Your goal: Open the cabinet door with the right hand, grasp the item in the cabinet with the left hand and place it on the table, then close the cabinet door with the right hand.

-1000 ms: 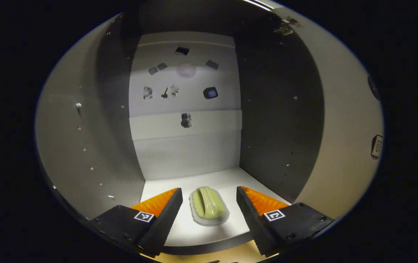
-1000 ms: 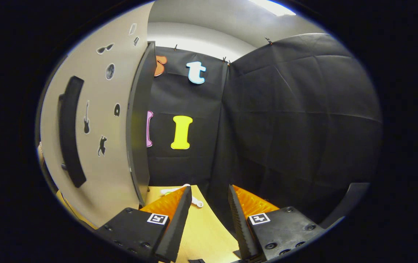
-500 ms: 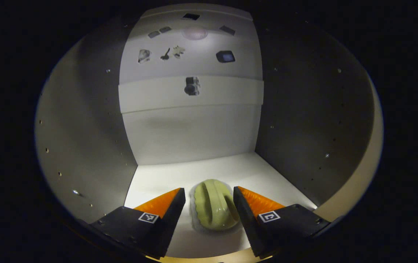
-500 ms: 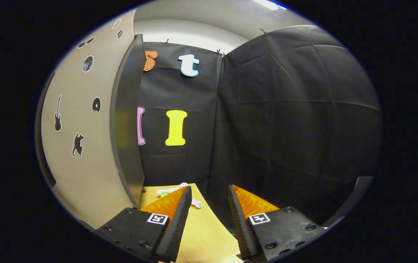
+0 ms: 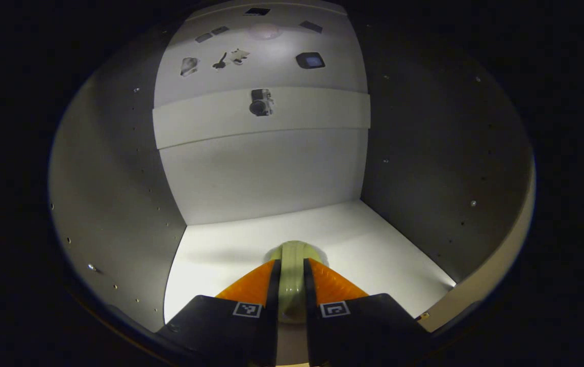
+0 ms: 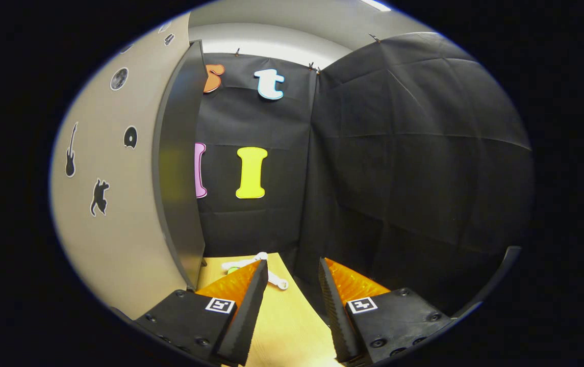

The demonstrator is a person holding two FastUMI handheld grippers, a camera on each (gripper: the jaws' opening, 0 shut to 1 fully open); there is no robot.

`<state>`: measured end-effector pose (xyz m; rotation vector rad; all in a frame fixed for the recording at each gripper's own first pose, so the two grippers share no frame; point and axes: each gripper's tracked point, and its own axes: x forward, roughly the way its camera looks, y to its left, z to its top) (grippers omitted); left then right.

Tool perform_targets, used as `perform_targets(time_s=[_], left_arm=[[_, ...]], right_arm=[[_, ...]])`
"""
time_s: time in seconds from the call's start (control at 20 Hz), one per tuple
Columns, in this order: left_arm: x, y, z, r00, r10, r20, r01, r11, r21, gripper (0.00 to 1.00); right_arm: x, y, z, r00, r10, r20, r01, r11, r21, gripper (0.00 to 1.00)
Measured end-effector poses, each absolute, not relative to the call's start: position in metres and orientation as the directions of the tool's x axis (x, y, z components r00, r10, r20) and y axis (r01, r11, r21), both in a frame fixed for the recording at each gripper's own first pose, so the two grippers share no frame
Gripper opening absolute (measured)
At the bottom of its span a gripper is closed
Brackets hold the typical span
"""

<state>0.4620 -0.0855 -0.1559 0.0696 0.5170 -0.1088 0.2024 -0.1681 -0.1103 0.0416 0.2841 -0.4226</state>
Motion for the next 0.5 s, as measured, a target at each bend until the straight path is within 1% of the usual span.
perform_targets(time_s=[0.15,0.35,0.5], left_arm=[[0.452,-0.079,-0.152,0.867,-0.069,-0.494,0.096,0.995,0.030,0.24],[0.421,-0.078,-0.136,0.883,-0.059,-0.465,0.073,0.997,0.013,0.27],[0.384,-0.083,-0.122,0.892,-0.065,-0.446,0.069,0.998,-0.008,0.27]], right_arm=[[0.206,-0.165,-0.109,0.884,-0.376,-0.277,0.391,0.920,-0.003,0.66],[0.212,-0.162,-0.113,0.895,-0.341,-0.289,0.363,0.931,0.027,0.65],[0.215,-0.150,-0.118,0.908,-0.287,-0.306,0.314,0.949,0.041,0.65]])
